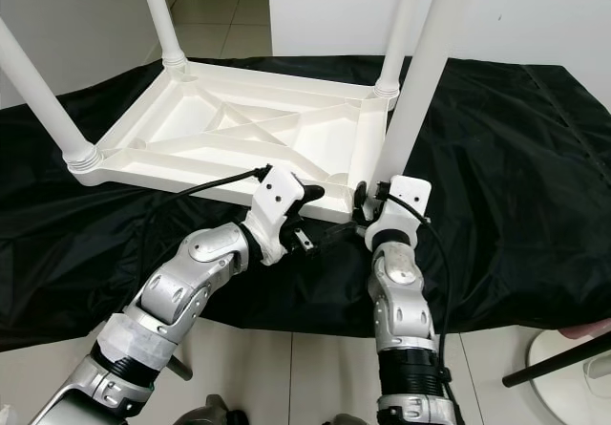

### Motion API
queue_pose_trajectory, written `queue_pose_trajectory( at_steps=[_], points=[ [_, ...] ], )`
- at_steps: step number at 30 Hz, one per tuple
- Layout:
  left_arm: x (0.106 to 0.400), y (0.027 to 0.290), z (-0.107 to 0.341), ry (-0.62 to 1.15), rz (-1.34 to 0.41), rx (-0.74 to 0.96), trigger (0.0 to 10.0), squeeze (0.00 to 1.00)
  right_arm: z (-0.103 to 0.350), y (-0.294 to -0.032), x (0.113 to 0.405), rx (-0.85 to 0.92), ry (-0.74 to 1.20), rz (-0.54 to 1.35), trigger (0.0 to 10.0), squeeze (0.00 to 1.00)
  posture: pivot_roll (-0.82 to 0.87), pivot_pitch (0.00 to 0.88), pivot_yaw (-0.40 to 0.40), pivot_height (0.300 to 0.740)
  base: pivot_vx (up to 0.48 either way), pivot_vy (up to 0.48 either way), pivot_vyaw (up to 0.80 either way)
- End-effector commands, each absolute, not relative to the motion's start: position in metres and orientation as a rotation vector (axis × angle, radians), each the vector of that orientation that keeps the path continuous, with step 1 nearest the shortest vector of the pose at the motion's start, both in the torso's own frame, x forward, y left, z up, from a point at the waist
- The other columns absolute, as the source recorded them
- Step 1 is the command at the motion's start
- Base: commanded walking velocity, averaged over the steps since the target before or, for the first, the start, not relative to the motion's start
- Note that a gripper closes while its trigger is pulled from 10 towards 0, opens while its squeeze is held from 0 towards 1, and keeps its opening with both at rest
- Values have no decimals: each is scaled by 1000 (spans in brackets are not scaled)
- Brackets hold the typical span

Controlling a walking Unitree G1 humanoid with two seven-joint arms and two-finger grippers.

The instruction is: Building children table

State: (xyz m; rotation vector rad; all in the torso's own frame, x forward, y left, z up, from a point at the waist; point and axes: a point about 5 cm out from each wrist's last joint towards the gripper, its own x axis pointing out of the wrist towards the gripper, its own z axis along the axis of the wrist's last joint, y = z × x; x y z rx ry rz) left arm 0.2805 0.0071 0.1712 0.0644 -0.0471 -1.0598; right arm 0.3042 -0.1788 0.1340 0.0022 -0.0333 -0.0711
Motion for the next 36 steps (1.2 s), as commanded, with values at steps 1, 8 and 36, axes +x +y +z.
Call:
queue_pose_trajectory(
  at_steps=[1,8,36],
  points=[
    [279,9,168,-40,-1082,75,10000,0,133,-181,304,7,-26,-22,10000,0,-39,0,48,740,0,0,0],
    [275,9,166,-29,-1090,85,10000,0,138,-199,309,-128,-46,260,10000,0,-31,0,51,740,0,0,0],
    [280,12,170,-44,-1059,107,10000,0,129,-207,335,-191,42,538,4196,0,-2,0,40,740,0,0,0]
  ],
)
